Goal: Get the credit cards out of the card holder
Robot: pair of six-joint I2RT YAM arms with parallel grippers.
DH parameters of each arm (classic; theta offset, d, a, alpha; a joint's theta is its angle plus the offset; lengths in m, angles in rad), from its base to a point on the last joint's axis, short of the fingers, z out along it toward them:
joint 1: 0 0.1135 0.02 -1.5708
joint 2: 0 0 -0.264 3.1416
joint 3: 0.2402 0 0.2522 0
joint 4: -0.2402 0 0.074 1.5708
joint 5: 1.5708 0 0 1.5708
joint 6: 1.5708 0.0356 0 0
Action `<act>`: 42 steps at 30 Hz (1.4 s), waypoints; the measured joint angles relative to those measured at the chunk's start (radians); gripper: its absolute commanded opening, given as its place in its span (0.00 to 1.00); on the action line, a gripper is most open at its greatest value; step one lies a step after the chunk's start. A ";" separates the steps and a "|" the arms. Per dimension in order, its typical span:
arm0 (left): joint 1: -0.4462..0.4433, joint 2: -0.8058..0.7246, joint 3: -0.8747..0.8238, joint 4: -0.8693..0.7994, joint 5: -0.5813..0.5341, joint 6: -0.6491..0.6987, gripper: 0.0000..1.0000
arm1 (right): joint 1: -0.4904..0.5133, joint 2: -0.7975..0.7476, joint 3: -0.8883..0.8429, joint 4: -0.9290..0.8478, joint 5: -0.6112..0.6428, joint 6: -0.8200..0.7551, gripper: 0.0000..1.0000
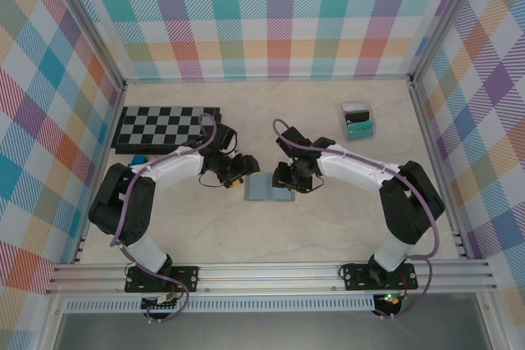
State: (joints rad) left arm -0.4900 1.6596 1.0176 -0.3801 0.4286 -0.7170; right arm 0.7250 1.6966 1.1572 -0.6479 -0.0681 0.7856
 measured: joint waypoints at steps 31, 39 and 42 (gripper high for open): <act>-0.019 0.071 -0.082 0.140 0.008 -0.053 0.29 | -0.002 0.208 0.100 0.017 0.055 -0.046 0.21; -0.020 0.071 -0.099 0.178 0.003 -0.056 0.28 | -0.008 0.208 0.080 0.060 0.002 -0.069 0.23; -0.020 0.072 -0.102 0.181 -0.002 -0.057 0.27 | -0.008 0.208 0.072 0.088 -0.025 -0.069 0.22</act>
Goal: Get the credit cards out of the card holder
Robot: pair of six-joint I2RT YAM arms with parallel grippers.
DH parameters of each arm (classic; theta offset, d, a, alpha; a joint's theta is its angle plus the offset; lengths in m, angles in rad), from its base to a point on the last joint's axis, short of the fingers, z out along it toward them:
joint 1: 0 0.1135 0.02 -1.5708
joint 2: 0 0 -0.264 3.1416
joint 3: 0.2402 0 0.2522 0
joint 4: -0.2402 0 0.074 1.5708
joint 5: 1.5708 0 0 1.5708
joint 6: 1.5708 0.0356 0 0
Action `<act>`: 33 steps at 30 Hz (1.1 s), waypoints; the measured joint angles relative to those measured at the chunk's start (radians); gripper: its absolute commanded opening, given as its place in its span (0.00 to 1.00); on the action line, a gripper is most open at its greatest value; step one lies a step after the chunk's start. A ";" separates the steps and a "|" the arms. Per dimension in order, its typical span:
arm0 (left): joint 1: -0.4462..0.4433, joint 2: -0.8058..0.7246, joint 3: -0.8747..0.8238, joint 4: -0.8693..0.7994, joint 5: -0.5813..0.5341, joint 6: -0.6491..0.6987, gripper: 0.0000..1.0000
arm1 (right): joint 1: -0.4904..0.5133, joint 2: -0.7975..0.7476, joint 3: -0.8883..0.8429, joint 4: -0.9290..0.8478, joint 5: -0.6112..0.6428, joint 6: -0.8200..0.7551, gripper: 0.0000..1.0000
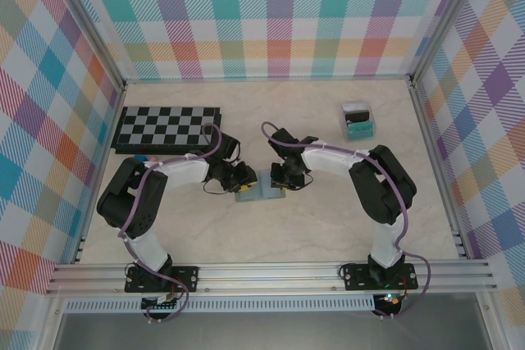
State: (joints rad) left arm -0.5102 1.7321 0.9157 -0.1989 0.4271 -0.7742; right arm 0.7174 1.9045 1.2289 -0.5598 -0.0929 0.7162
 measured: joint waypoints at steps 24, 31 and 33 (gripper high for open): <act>0.000 -0.015 0.002 -0.024 -0.018 0.005 0.36 | 0.005 -0.052 -0.085 0.171 -0.133 -0.021 0.00; 0.011 -0.082 0.043 -0.151 -0.085 0.027 0.47 | 0.010 -0.099 -0.107 0.197 -0.133 -0.021 0.00; 0.018 -0.096 0.044 -0.173 -0.105 0.031 0.49 | 0.010 -0.111 -0.107 0.196 -0.129 -0.021 0.00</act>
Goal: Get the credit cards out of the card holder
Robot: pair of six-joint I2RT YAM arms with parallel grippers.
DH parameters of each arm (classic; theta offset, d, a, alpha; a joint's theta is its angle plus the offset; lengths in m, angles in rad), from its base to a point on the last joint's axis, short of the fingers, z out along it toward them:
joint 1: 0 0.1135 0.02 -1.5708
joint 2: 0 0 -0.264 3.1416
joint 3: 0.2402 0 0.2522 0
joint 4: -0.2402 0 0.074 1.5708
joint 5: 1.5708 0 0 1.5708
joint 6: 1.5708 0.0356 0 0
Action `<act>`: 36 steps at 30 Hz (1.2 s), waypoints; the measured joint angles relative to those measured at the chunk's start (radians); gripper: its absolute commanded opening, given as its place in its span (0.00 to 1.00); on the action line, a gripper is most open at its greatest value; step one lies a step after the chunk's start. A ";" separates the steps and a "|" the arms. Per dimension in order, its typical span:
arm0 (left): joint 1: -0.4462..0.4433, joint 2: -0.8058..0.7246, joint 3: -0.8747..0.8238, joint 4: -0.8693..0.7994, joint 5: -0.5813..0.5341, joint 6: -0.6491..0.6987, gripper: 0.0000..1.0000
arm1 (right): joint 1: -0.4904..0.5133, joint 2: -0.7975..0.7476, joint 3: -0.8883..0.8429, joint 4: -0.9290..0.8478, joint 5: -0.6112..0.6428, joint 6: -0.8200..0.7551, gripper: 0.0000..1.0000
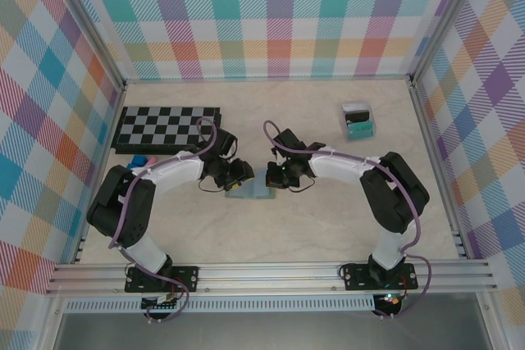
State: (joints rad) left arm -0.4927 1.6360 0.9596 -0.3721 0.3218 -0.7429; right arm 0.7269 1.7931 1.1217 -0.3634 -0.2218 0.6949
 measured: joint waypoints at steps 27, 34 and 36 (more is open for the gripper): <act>0.031 0.033 -0.020 -0.044 -0.014 0.026 0.43 | 0.016 0.007 0.064 -0.096 -0.004 0.004 0.25; 0.031 0.033 -0.020 -0.040 0.014 0.029 0.41 | 0.021 0.095 0.106 -0.102 -0.009 0.008 0.25; 0.031 0.033 -0.020 -0.040 0.026 0.030 0.39 | 0.021 0.113 0.113 -0.113 -0.004 0.008 0.23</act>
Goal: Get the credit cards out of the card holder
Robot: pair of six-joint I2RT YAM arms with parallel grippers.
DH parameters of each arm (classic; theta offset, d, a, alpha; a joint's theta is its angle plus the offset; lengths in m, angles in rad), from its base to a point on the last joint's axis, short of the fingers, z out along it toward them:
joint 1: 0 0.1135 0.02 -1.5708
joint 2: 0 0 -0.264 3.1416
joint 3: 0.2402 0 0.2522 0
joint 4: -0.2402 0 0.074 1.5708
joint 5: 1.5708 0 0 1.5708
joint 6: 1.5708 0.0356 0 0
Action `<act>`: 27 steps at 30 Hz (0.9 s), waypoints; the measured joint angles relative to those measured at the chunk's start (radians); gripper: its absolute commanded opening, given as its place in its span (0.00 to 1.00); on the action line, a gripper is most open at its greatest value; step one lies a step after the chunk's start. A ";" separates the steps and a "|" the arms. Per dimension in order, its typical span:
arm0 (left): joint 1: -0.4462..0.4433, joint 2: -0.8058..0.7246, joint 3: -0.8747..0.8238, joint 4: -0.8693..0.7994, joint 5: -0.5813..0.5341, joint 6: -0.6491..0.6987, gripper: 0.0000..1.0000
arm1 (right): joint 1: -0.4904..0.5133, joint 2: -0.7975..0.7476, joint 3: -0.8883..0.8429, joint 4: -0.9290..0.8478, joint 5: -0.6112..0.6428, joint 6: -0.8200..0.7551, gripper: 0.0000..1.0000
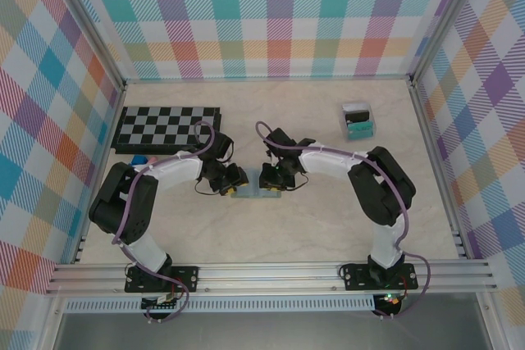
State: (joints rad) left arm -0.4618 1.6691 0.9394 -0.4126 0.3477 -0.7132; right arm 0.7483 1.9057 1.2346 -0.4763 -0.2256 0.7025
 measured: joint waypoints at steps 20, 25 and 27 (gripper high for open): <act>0.000 0.012 0.002 0.060 0.145 0.027 0.36 | 0.000 0.063 0.066 -0.087 0.023 0.008 0.14; 0.000 0.031 0.006 0.112 0.208 0.021 0.40 | 0.000 0.060 0.062 -0.072 0.006 0.008 0.14; 0.000 0.038 0.007 0.136 0.229 0.012 0.42 | 0.000 0.044 0.048 -0.057 0.000 0.008 0.15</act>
State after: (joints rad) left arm -0.4618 1.7069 0.9466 -0.2768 0.5762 -0.7010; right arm 0.7483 1.9495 1.2823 -0.5335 -0.2253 0.7105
